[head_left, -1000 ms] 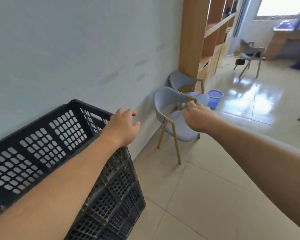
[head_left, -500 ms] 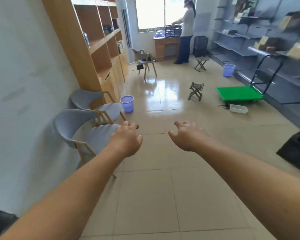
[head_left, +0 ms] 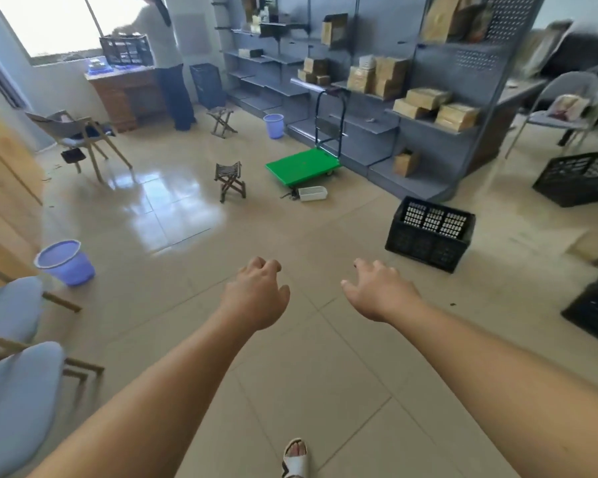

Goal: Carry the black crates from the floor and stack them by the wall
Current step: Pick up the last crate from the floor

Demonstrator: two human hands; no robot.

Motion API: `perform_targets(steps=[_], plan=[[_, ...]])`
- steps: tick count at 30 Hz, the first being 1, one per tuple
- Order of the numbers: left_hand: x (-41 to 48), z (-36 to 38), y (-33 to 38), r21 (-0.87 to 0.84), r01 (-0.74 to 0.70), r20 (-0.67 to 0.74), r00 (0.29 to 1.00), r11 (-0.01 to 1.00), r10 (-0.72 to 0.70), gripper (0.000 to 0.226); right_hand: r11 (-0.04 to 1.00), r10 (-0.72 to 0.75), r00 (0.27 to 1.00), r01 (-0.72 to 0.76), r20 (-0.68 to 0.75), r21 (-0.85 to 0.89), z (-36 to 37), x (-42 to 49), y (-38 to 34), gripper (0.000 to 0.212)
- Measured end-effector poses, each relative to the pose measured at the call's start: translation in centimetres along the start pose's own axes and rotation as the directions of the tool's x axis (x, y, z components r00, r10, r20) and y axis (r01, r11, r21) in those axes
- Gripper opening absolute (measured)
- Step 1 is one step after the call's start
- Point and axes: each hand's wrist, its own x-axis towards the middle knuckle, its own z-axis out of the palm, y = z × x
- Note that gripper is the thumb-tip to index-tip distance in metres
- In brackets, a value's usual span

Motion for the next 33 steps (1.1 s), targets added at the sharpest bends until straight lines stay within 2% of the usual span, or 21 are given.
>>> perform_targets(steps=[8,18,22,27,33], plan=[[15.8,0.7,3.5,-0.019,-0.178,0.122,0.976,0.984,0.179,0.053,0.946,0.311,0.948,-0.302,-0.063,0.115,-2.2,9.3,4.7,0.060],[30.1,5.1,15.3,0.014,-0.436,0.283,0.865,0.900,0.415,0.050,0.788,0.601,0.798,-0.580,-0.049,0.207,-2.5,16.4,16.0,0.051],[35.8,6.9,21.4,0.017,-0.483,0.295,0.839,0.875,0.457,0.050,0.722,0.665,0.746,-0.633,-0.029,0.279,-2.4,21.0,21.8,0.054],[43.1,7.9,28.7,0.015,-0.457,0.302,0.850,0.889,0.432,0.051,0.688,0.687,0.727,-0.661,0.025,0.300,-3.9,27.4,29.2,0.051],[51.2,8.5,35.3,-0.005,-0.395,0.292,0.878,0.919,0.379,0.051,0.726,0.668,0.744,-0.644,-0.020,0.241,-9.3,36.5,37.0,0.042]])
